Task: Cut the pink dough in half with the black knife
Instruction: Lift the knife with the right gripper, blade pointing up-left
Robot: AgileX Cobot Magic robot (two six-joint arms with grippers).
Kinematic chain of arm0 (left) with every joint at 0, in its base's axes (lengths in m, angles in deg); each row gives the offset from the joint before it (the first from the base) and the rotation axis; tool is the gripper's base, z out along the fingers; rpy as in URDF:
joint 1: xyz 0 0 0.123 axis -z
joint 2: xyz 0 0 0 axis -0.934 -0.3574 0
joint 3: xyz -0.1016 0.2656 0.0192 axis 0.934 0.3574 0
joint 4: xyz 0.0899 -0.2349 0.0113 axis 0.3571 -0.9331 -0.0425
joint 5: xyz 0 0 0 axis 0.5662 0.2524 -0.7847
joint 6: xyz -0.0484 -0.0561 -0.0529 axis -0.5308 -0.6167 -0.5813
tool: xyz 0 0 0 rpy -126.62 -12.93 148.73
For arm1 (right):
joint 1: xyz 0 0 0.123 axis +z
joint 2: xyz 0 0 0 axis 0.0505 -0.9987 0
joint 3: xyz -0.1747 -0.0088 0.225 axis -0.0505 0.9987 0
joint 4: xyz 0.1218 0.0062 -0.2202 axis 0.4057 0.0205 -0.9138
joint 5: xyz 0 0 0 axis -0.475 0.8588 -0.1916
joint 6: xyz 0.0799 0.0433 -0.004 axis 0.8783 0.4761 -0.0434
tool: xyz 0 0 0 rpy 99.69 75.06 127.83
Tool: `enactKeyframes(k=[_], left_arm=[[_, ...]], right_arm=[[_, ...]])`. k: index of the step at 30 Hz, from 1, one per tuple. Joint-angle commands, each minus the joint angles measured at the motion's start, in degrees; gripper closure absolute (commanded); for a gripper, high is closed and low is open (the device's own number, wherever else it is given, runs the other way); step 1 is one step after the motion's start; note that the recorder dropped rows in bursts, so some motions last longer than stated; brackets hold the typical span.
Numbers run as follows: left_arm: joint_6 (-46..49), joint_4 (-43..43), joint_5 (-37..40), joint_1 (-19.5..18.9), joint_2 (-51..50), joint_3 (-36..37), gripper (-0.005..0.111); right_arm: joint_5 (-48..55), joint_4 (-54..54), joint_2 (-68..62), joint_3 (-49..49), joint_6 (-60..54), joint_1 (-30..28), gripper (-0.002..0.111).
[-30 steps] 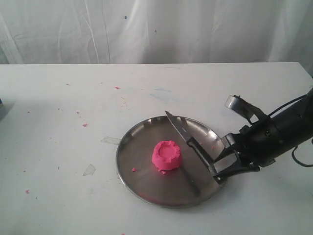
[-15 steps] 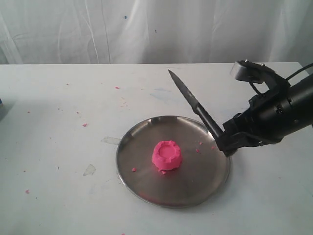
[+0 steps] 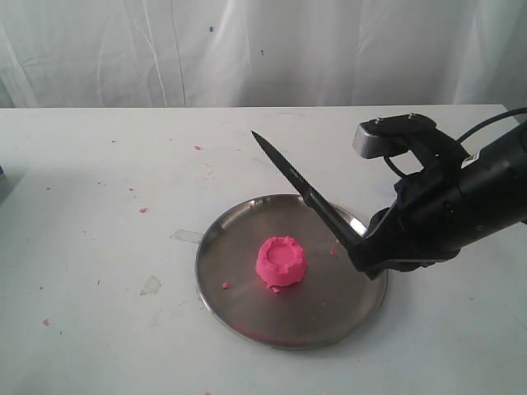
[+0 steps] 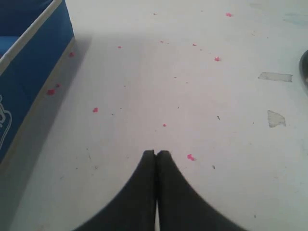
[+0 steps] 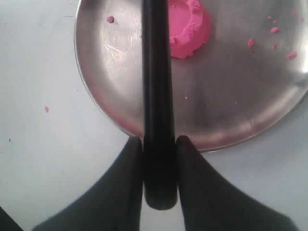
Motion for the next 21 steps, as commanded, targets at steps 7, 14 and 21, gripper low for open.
enactKeyframes(k=[7,14,21], left_arm=[[0.2,0.0,-5.8,-0.2,0.2,0.0,0.107],[-3.6,-0.6,-33.9,-0.2,0.2,0.0,0.107],[-24.6,-0.6,-50.4,-0.2,0.2,0.0,0.107]], right_arm=[[0.6,-0.7,0.5,0.2,0.8,0.3,0.108],[0.6,-0.7,0.5,0.2,1.0,0.3,0.108],[-0.2,-4.4,0.7,0.2,0.5,0.3,0.108]])
